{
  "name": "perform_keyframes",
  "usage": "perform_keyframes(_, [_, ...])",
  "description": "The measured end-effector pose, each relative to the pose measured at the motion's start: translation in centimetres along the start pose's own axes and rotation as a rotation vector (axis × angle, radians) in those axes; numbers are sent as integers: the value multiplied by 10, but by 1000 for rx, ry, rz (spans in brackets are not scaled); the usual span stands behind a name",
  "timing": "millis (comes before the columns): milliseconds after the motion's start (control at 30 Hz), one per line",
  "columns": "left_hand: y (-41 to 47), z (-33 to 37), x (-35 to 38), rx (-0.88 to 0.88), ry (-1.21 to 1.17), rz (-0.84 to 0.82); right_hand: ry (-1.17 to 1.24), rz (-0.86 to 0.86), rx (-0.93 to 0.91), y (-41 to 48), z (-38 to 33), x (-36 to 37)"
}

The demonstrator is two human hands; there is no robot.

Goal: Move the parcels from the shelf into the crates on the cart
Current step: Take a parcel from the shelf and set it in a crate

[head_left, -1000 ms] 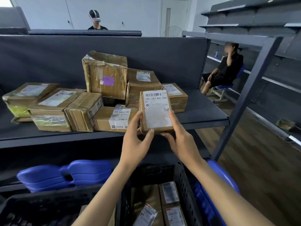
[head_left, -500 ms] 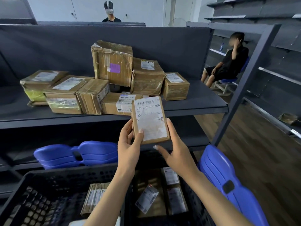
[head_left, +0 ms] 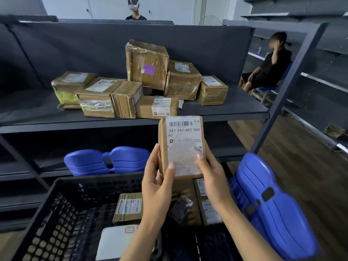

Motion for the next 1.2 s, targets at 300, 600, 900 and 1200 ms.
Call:
perform_keyframes(300, [-16, 1, -12, -16, 32, -30, -74, 38, 22, -20, -4, 6])
perform_keyframes(600, [-32, -46, -21, -177, 234, 49, -311, -26, 133, -38, 31, -1])
perform_keyframes(900, [-54, -88, -41, -339, 485, 112, -426, -93, 347, -67, 77, -1])
perform_keyframes(1200, [-63, -130, -35, -519, 682, 13, -571, -132, 517, -86, 122, -28])
Point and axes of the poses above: each hand's wrist, its own y-axis towards the middle knuckle, its own x-axis out of the palm, z = x × y, the point moved 2 cm from there along y, towards the middle knuckle, and after that the axes turned 9 degrees about -x, right-handed, at the moved point
